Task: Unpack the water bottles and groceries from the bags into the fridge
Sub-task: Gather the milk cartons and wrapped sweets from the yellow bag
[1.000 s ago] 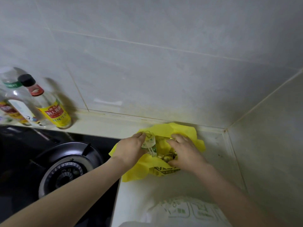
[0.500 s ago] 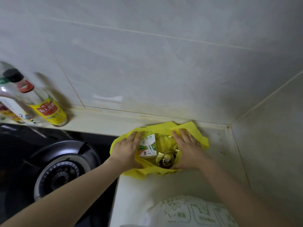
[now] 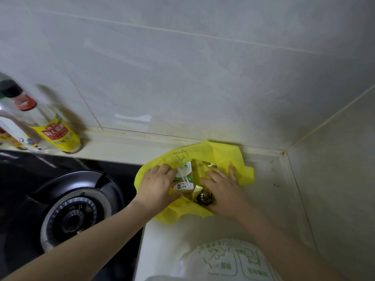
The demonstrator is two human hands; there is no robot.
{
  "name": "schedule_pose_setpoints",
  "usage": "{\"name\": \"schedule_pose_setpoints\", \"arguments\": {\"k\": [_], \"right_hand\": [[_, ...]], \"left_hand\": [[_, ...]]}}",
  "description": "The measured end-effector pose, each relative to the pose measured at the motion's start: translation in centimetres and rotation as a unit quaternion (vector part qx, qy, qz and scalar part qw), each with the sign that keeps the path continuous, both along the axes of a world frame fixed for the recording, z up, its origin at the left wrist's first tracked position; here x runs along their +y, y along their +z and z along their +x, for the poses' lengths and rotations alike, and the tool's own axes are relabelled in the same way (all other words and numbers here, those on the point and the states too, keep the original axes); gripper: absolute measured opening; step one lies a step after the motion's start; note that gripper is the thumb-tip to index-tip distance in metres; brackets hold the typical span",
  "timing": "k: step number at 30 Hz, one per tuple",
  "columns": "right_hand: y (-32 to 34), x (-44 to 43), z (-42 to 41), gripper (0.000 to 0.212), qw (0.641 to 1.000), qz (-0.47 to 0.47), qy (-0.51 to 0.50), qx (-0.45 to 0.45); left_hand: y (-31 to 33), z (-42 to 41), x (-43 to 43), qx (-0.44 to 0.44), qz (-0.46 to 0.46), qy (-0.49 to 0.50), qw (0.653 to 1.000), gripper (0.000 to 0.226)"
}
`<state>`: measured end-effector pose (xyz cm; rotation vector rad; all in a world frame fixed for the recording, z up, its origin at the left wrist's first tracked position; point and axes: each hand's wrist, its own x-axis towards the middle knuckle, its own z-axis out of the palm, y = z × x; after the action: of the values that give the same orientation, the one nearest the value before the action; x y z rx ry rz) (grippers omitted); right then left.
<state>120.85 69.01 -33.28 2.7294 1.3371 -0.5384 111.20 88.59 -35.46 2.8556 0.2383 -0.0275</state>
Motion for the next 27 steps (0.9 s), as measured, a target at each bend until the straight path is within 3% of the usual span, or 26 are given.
{"name": "schedule_pose_setpoints", "arguments": {"k": [5, 14, 22, 27], "right_hand": [[-0.6, 0.4, -0.5, 0.058, 1.000, -0.016, 0.000, -0.006], [-0.8, 0.7, -0.3, 0.038, 0.999, -0.026, -0.032, -0.005], [-0.7, -1.2, -0.3, 0.039, 0.988, 0.118, -0.101, -0.022], [-0.4, -1.9, -0.7, 0.043, 0.979, 0.150, -0.138, -0.008]], "left_hand": [[0.2, 0.7, -0.9, 0.067, -0.029, 0.005, 0.997, 0.061], [-0.2, 2.0, -1.8, 0.088, -0.072, 0.047, 0.992, 0.064], [-1.2, 2.4, -1.7, 0.123, -0.014, 0.032, 0.992, 0.085], [-1.1, 3.3, -1.9, 0.119, 0.021, 0.032, 0.992, 0.078]]}}
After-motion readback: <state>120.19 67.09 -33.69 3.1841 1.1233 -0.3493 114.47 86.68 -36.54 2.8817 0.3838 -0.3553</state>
